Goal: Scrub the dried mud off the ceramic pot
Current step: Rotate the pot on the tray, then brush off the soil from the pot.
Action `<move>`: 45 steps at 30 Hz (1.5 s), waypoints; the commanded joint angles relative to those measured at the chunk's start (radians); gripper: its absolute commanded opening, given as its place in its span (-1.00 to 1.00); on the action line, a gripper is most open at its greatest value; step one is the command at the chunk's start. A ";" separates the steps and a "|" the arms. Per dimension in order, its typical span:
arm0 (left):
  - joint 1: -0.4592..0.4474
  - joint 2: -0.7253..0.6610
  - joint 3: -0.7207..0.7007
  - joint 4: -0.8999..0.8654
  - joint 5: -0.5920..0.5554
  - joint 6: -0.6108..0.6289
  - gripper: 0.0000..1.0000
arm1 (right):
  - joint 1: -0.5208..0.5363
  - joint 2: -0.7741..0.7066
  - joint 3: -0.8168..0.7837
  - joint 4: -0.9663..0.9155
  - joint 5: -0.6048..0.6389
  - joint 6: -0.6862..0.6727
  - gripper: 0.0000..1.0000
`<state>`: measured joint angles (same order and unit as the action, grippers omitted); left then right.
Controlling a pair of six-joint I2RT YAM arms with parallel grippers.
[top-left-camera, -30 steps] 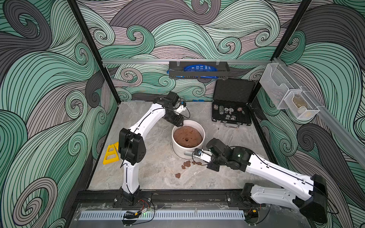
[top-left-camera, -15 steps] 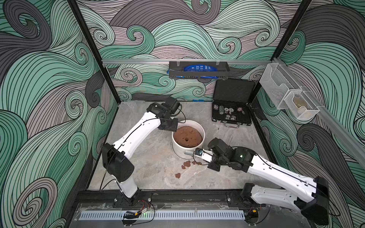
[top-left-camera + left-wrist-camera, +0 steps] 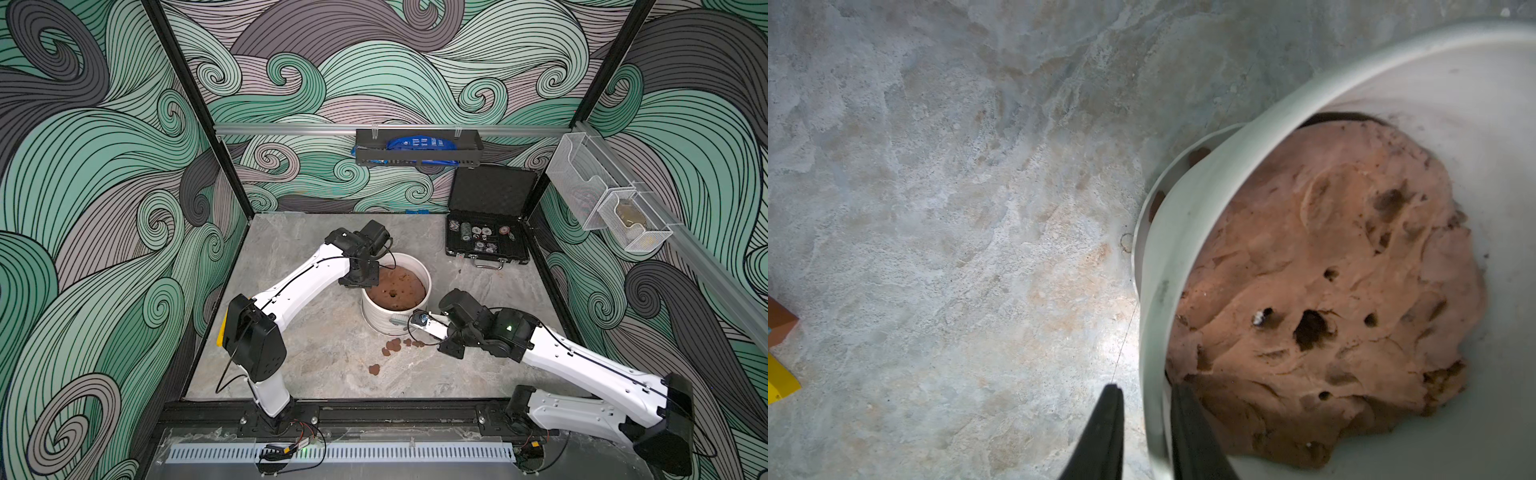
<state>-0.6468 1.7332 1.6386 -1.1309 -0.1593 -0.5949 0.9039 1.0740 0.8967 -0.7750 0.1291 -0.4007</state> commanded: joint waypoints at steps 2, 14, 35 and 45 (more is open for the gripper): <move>-0.007 0.033 -0.006 0.003 -0.036 -0.021 -0.70 | -0.016 0.007 0.008 0.006 0.045 0.011 -1.00; -0.007 0.041 -0.001 0.007 -0.043 -0.012 -0.95 | -0.039 0.085 0.004 0.018 0.074 0.035 -1.00; 0.002 0.085 0.047 0.062 0.010 0.163 -1.00 | 0.053 0.009 -0.007 -0.042 0.032 0.068 -1.00; 0.073 0.104 0.056 0.136 0.221 0.372 -1.00 | 0.005 0.093 -0.020 0.029 0.081 0.035 -1.00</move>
<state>-0.5915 1.7870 1.6772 -1.0485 -0.0910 -0.3370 0.9195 1.1572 0.8871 -0.7902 0.1780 -0.3611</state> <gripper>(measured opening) 0.113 0.071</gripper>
